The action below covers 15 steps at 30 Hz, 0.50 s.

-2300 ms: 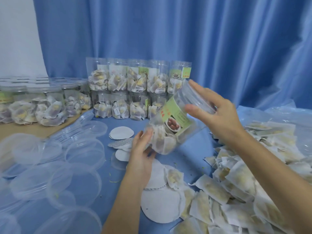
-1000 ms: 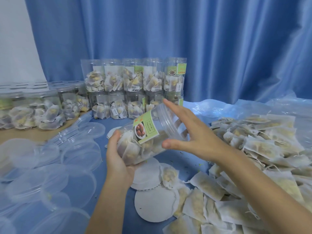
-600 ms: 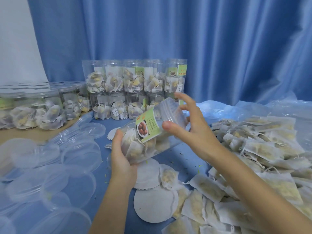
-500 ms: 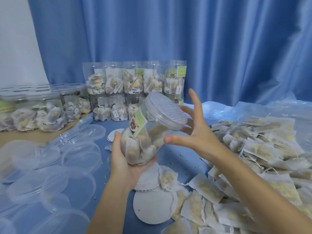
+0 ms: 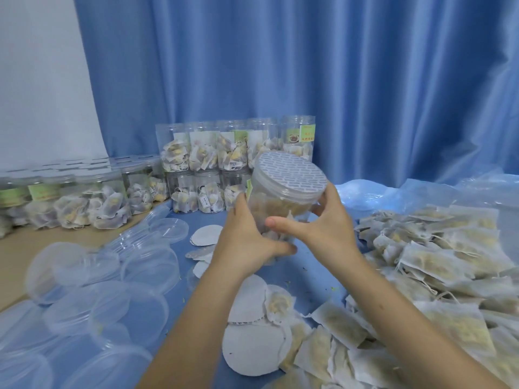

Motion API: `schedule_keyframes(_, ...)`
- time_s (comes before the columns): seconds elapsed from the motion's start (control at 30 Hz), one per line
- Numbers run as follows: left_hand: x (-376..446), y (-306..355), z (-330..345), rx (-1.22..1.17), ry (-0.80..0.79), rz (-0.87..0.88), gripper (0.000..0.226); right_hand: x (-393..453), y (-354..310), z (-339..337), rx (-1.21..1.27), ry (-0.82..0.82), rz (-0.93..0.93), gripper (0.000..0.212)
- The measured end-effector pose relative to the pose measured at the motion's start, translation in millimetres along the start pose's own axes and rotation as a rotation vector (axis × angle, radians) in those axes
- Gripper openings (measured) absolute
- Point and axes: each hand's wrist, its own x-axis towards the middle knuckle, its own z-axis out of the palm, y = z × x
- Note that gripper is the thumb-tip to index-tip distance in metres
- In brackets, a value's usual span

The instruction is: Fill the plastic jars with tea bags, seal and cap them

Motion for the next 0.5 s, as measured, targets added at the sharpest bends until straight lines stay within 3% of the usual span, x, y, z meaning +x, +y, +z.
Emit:
schedule_keyframes(0.13, 3.5, 15.9, -22.9, 0.259, 0.007, -0.081, 0.082, -6.8, -14.0, 11.9, -0.026, 0.004, -0.047, 0.09)
schedule_keyframes(0.4, -11.4, 6.4, -96.7, 0.241, 0.062, 0.004, 0.066, -14.8, -49.2, 50.0, 0.076, -0.121, -0.062, 0.083)
schedule_keyframes(0.5, -17.2, -1.8, -130.6, 0.221, 0.131, 0.039, 0.072, -9.4, -70.2, 79.5, 0.055, -0.191, -0.088, 0.08)
